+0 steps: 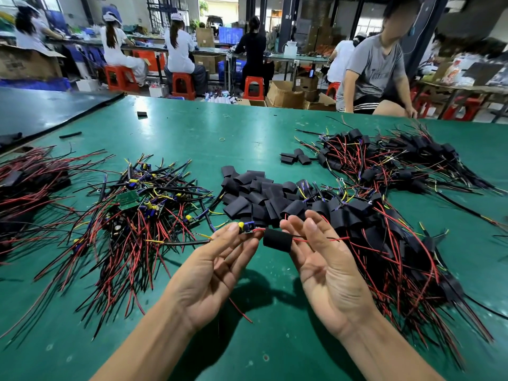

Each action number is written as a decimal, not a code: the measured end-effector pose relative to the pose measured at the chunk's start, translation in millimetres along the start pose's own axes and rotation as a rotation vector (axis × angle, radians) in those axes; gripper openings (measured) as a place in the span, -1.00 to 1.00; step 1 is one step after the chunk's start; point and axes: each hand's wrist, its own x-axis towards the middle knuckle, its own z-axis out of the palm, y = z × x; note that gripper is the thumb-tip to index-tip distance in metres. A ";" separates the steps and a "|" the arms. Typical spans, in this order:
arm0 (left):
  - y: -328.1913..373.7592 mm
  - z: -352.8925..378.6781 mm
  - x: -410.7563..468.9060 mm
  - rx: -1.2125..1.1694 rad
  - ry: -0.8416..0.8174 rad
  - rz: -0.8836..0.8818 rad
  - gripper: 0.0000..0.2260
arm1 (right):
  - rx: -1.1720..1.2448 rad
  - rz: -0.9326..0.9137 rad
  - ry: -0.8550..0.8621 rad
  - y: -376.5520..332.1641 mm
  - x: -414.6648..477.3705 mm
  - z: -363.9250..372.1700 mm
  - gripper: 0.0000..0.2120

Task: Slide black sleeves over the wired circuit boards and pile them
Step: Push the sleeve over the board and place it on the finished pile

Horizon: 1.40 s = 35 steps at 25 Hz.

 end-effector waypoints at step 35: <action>-13.1 -7.5 1.1 0.498 -0.088 0.218 -0.71 | -0.449 0.057 -0.041 8.4 -6.7 0.6 -0.61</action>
